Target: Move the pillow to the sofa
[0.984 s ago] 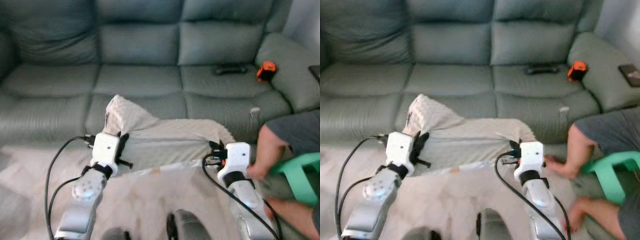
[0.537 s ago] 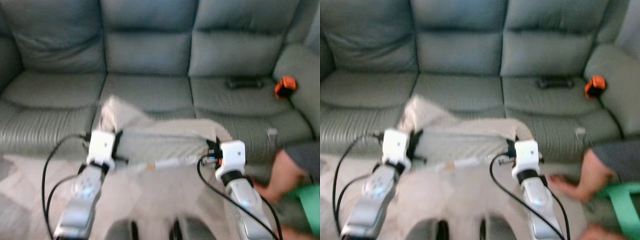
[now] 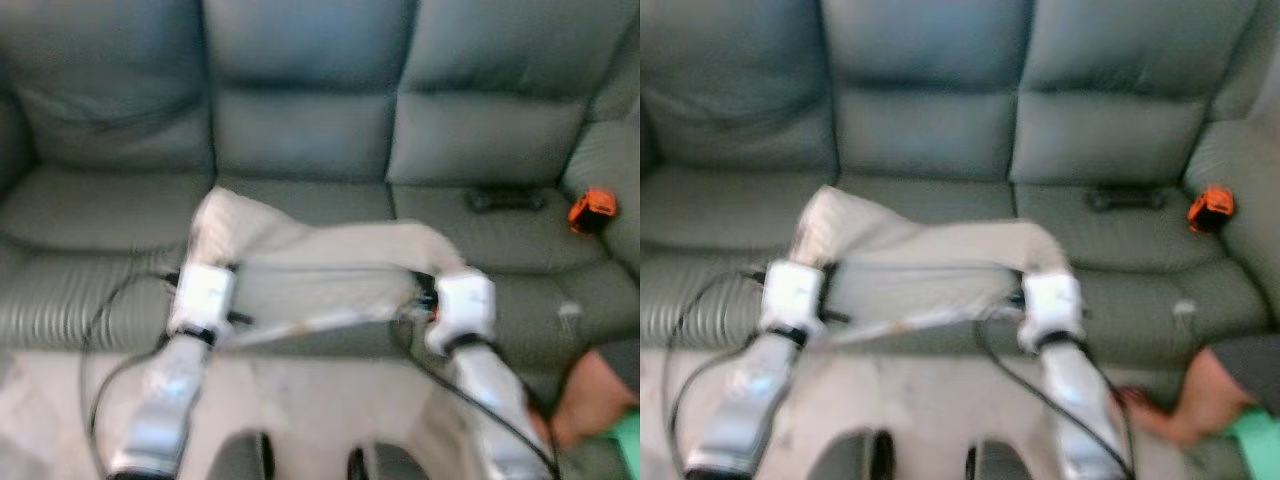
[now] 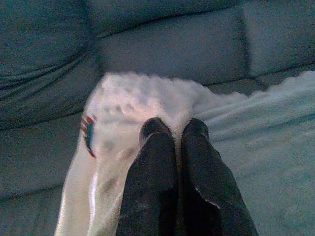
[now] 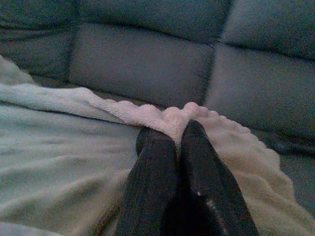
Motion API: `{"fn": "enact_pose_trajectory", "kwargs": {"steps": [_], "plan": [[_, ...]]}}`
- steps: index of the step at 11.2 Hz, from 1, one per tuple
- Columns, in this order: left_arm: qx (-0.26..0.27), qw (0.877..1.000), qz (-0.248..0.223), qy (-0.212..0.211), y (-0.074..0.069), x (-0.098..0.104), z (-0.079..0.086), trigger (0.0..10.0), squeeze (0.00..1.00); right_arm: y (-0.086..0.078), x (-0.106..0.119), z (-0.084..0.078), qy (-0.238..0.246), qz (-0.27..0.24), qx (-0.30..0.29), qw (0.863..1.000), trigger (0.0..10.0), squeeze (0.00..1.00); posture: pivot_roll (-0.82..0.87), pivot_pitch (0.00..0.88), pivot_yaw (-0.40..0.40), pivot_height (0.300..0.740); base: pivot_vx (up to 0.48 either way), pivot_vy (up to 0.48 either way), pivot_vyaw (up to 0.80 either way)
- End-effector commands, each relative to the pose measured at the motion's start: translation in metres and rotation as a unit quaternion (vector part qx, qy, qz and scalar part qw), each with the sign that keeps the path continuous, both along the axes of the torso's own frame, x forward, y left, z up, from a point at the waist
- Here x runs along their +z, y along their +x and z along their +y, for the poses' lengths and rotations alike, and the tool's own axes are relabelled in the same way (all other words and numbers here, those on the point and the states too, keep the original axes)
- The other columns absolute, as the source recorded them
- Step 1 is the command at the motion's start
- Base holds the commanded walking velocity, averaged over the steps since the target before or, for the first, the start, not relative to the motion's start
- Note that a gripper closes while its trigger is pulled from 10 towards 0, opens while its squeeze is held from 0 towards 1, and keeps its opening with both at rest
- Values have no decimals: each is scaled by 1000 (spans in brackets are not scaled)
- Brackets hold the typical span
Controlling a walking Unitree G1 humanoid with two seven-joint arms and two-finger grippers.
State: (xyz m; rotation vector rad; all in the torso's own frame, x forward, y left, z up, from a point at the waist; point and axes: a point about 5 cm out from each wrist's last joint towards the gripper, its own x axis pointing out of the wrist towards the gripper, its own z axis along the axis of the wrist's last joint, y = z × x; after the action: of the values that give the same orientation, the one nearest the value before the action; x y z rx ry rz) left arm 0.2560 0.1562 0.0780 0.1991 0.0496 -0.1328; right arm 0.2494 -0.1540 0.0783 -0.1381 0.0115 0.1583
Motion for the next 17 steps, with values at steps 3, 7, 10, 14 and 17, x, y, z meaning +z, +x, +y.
{"fn": "enact_pose_trajectory", "kwargs": {"steps": [3,7,10,14,17], "plan": [[33,999,1,8,0,-2,12,10000,0,-1,0,-24,-7,-2,-57,998,10000,0,-41,153,-19,740,0,320,0],[7,1000,-10,9,-2,2,1,10000,0,1,-1,-23,-7,-3,-58,998,10000,0,-37,160,-20,740,0,240,0],[-20,1000,-14,-6,-1,8,-8,10000,0,2,-3,-24,-2,4,-63,998,10000,0,-34,162,-23,740,0,0,-308],[-47,999,-16,-20,-4,10,-13,10000,0,5,-2,-23,-2,3,-62,998,10000,0,-33,160,-23,740,74,0,-200],[-53,998,-14,-27,-4,10,-15,10000,0,7,-1,-22,-2,0,-60,998,10000,0,-35,165,-21,740,363,0,0]]}}
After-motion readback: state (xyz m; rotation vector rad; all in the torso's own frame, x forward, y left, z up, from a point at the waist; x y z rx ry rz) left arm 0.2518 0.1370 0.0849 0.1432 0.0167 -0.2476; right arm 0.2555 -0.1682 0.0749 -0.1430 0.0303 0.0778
